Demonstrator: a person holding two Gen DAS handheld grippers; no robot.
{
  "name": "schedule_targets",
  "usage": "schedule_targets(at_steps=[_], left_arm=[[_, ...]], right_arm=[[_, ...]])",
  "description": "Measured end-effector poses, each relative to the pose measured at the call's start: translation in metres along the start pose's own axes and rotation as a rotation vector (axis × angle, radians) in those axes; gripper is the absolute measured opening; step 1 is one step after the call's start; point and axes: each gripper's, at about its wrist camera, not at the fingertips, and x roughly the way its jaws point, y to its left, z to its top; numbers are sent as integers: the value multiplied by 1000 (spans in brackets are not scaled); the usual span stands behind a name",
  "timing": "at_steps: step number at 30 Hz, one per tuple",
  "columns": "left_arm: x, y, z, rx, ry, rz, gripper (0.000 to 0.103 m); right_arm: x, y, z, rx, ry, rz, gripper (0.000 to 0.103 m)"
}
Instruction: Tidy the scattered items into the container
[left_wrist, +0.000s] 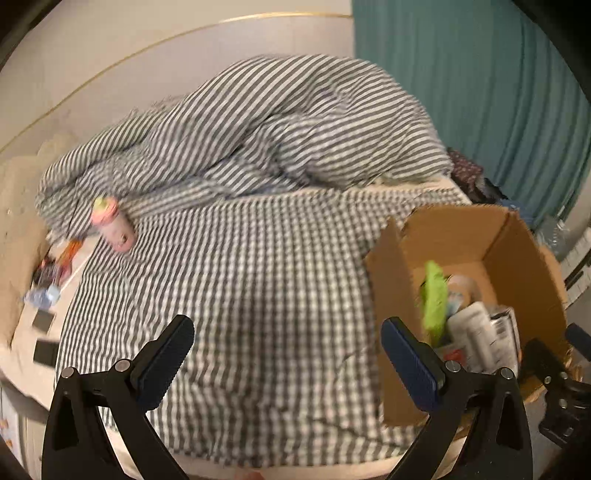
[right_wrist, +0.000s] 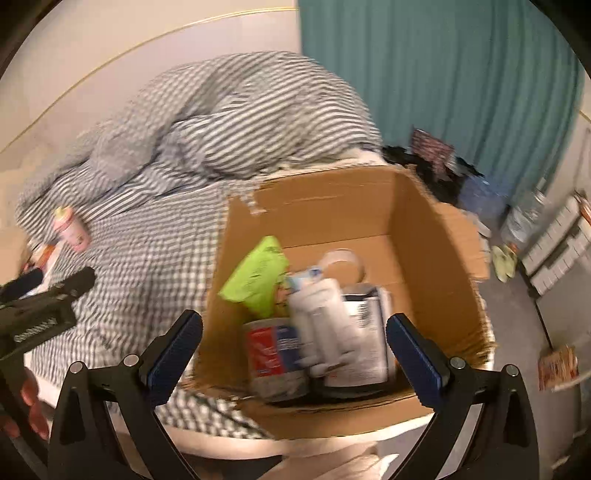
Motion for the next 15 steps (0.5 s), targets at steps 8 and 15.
schedule_targets(at_steps=[8,15], left_arm=[[7,28,-26,-33,33,54,103],[5,37,-29,-39,24,41,103]], right_arm=[[22,42,-13,-55,48,38,100],[29,55,-13,-69,55,22,100]])
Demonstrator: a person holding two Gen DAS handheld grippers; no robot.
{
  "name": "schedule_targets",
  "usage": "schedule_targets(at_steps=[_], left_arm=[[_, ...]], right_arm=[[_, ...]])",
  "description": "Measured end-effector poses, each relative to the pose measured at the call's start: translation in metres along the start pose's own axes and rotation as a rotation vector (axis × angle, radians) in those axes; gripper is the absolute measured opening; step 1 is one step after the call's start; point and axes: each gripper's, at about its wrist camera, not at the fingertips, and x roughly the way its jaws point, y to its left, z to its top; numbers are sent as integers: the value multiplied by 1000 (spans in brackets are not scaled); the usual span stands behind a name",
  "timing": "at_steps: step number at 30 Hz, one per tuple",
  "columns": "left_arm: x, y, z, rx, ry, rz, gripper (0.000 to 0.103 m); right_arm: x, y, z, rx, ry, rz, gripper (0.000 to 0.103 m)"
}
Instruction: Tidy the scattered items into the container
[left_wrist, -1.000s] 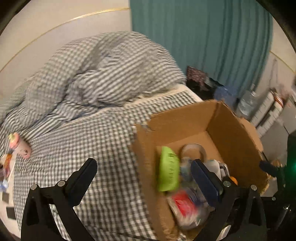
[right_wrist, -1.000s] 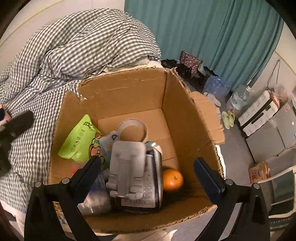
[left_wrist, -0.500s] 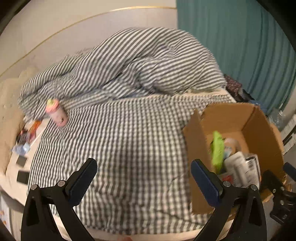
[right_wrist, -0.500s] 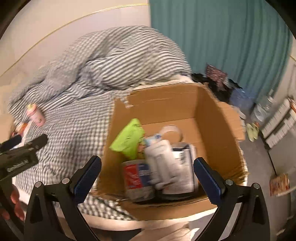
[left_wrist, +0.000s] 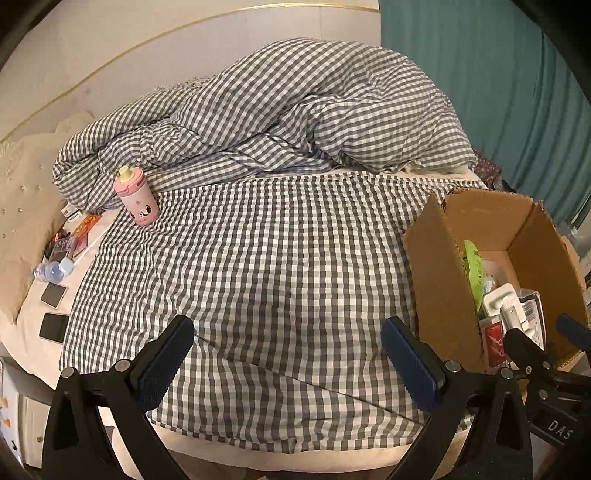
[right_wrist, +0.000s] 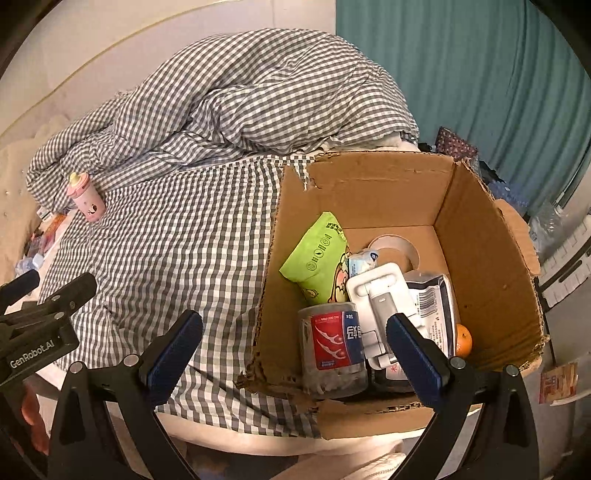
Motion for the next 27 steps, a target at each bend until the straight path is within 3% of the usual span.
schedule_targets(at_steps=[5,17,21,24,27], left_arm=[[0,6,2,-12,0,-7,103],[3,11,1,-7,1,-3,103],[6,10,0,-9,-1,-40,103],[2,14,-5,-47,-39,-40,103],[-2,11,-4,-24,-65,-5,103]], right_arm=[[1,1,4,-13,0,-37,100],[1,6,5,-23,6,-23,100],[3,7,5,-23,15,-26,100],[6,7,4,-22,24,-29,100],[8,7,3,-18,30,-29,100]])
